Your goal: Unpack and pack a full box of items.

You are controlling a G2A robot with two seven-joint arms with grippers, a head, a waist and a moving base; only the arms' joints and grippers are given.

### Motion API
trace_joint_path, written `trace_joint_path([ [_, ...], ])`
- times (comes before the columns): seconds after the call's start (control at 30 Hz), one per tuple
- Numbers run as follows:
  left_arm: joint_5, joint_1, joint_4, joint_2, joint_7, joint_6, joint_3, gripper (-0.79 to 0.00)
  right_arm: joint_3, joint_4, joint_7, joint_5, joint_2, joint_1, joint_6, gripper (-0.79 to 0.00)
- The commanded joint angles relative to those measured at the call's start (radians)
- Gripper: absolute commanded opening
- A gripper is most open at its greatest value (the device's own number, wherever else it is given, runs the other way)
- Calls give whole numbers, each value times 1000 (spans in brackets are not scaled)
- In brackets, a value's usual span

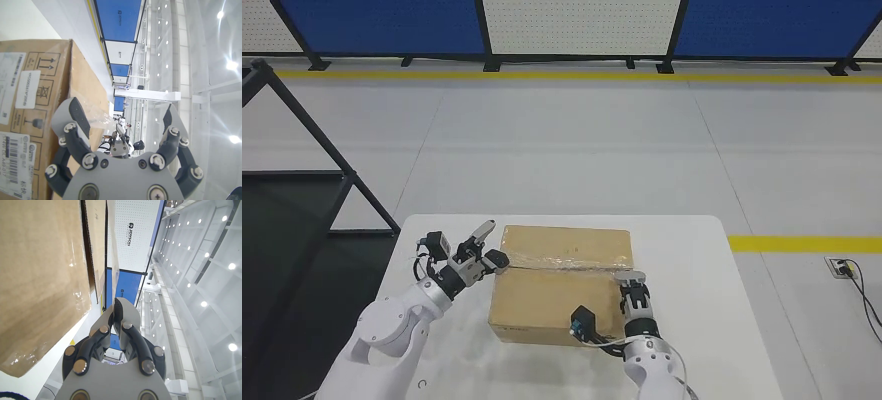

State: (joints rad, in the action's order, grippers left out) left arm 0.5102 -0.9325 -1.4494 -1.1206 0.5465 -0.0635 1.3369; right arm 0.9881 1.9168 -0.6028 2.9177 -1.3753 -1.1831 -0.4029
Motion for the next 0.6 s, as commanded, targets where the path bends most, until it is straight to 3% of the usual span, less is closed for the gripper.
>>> trace_joint_path([
  [0.0,-1,3,4,-1,2,0,-3,0,3,3,-1,0,-2,-3,-2,-785],
  [0.57,12,6,-3,-4,29,6,11,0,-6,-39,0,52,-23,15,-77,-785],
])
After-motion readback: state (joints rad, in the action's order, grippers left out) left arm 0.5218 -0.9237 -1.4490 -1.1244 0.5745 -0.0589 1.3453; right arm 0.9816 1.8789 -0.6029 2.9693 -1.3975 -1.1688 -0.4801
